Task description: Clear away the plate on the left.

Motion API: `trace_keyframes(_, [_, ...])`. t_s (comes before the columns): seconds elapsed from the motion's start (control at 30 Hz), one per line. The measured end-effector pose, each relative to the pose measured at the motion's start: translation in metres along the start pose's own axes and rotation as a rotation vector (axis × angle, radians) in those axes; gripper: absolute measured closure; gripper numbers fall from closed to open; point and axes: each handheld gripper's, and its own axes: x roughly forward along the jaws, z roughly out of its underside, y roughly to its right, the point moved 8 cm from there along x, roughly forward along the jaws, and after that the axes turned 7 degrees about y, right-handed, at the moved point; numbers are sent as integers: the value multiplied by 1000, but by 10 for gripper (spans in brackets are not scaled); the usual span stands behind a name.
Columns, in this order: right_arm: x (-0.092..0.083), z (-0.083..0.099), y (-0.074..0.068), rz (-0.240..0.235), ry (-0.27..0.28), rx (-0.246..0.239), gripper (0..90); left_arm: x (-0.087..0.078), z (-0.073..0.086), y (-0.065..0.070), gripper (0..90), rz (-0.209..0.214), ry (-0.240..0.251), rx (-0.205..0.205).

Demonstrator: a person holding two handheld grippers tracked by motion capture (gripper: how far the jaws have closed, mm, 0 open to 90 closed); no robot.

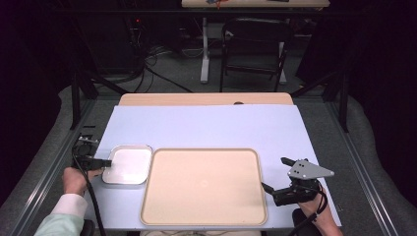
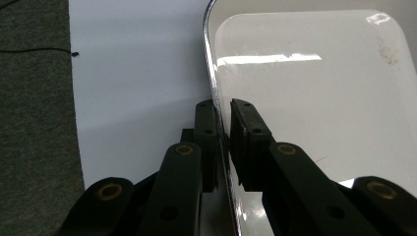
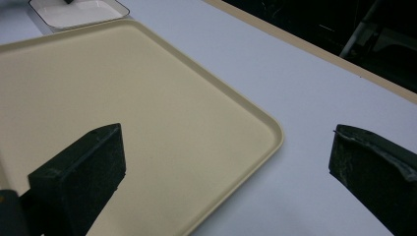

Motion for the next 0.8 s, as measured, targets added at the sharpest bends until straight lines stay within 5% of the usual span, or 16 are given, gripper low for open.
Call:
trace_keyframes(0.43, [0,0,0,6,-7,-4,0,-1,0,-4,842,61,22,-65])
trace_keyframes(0.57, [0,1,0,9,-11,-3,0,-8,-4,-5,865,77,62,-92])
trace_keyframes(0.8, [1,2,0,22,-34,13,0,-15,-8,-5,880,75,92,-72])
